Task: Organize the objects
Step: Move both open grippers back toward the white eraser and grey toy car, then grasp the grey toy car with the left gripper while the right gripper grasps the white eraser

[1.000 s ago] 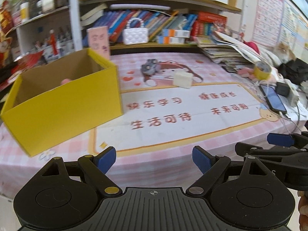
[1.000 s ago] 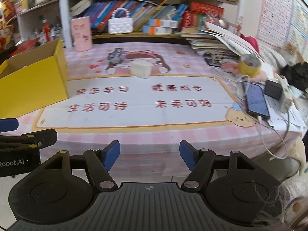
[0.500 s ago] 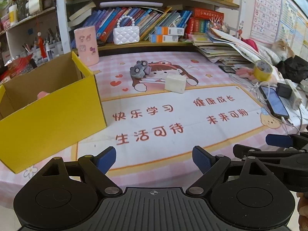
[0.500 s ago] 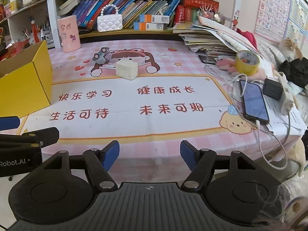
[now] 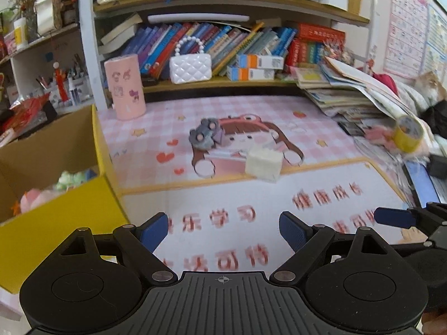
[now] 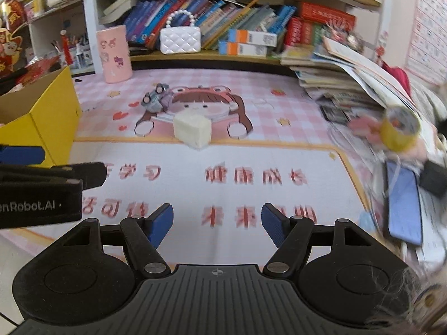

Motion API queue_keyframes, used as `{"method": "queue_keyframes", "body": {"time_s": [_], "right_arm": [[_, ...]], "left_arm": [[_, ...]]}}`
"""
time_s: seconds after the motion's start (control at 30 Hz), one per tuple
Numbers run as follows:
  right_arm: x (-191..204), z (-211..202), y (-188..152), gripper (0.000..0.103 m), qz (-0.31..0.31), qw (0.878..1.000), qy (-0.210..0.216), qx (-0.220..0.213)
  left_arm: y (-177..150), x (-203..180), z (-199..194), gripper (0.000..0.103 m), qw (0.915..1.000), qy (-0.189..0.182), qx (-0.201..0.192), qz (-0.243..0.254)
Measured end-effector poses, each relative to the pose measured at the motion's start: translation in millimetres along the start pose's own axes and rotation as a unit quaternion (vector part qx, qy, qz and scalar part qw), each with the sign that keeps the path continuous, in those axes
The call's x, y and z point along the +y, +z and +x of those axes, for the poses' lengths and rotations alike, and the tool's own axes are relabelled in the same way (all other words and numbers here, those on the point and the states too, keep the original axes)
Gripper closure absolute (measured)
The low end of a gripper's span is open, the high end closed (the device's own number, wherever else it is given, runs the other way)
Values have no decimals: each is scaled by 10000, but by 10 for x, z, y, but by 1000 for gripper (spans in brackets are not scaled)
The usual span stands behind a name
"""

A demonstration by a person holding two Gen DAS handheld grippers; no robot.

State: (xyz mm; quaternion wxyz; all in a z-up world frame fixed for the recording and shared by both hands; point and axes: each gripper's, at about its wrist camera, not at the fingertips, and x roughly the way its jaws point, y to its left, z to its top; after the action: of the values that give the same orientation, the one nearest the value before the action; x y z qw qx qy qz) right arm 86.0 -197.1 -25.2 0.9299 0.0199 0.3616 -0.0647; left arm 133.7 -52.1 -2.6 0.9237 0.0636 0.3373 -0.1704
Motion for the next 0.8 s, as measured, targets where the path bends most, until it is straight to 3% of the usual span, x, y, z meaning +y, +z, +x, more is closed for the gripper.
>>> {"method": "queue_keyframes", "body": {"time_s": [0.37,0.8], "right_arm": [[-265,585,428,35,-447,9969,610,-223],[-147,1282,795,37,-1069,9845,1342,-351]], "left_arm": [[473,-111,386,14,9981,480,-66,-382],[841,109,876,14,9895,890,130,-1132]]}}
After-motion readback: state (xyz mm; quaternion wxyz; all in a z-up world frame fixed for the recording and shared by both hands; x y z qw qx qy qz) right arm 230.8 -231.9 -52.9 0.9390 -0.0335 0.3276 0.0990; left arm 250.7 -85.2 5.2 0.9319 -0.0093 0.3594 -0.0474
